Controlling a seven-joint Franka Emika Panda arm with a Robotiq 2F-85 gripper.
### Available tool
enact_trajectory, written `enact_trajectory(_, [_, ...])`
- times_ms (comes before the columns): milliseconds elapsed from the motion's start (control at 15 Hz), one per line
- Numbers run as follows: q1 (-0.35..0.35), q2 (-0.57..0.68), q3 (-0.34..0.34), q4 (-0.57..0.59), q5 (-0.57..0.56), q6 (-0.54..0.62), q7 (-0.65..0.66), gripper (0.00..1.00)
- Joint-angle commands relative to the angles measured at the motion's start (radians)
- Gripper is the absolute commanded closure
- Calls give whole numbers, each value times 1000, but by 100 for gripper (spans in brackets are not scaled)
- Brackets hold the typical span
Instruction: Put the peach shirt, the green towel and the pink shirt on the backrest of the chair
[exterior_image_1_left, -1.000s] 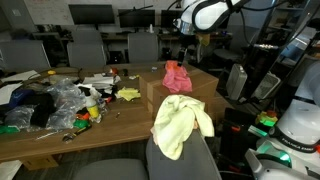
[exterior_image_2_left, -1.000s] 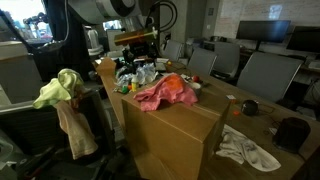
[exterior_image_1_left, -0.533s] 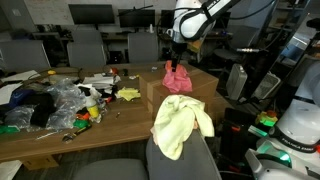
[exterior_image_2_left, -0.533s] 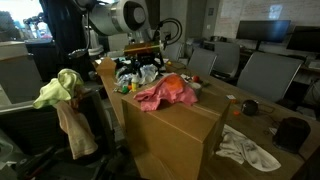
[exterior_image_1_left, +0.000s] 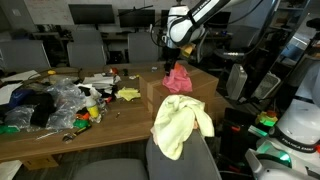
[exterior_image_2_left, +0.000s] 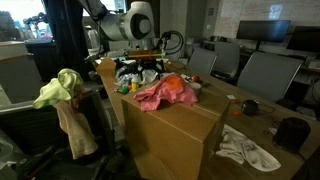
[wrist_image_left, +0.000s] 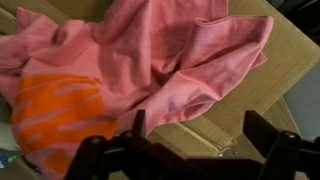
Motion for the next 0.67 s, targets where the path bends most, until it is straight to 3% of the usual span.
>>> enact_trajectory(0, [-32, 74, 21, 72, 24, -38, -16, 0])
enact_trajectory(600, [-41, 152, 30, 78, 4, -86, -4, 0])
